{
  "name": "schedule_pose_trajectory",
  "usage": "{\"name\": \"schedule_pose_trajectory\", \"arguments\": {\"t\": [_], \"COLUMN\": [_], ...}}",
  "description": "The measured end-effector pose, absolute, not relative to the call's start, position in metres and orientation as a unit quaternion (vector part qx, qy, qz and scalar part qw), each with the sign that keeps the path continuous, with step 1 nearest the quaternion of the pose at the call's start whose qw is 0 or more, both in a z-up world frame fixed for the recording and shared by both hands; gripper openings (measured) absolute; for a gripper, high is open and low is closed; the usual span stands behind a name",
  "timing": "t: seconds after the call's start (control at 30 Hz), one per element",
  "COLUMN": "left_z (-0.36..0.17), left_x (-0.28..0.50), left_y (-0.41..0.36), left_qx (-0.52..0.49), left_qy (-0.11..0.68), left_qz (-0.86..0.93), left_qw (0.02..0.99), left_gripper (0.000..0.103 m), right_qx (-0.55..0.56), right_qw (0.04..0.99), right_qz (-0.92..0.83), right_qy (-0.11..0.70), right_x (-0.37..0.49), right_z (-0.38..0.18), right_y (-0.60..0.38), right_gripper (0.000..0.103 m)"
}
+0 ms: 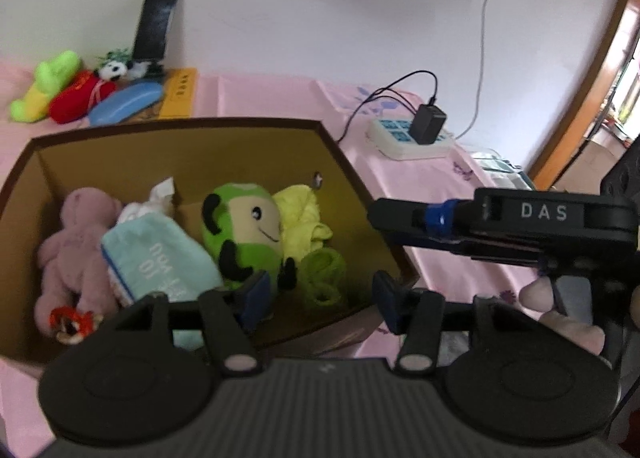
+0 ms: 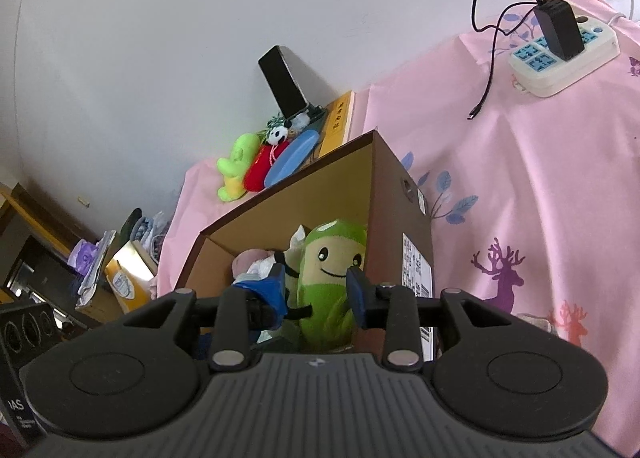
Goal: Organize soft objects
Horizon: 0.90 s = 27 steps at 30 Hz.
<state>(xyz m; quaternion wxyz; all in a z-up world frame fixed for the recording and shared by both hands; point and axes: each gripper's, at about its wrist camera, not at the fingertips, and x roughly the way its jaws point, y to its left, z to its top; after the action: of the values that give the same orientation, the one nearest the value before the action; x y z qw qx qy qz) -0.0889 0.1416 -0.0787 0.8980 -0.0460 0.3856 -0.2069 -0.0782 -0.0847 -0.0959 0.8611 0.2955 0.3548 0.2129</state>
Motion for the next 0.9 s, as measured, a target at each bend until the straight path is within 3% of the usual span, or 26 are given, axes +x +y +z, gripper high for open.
{"name": "schedule_pose_trajectory", "arguments": {"t": [0.9], "left_z": [-0.067], "left_x": [-0.126], "left_y": [0.127], "left_qx": [-0.019], "left_qy": [0.394], "left_qz": [-0.060], "left_qw": [0.917], "left_gripper": [0.059], "right_qx": [0.283], "right_qw": [0.855], "right_qz": [0.253], "right_qy": [0.353], "right_x": [-0.106], "right_z": [-0.092], "right_y": [-0.106], "right_gripper": [0.018]}}
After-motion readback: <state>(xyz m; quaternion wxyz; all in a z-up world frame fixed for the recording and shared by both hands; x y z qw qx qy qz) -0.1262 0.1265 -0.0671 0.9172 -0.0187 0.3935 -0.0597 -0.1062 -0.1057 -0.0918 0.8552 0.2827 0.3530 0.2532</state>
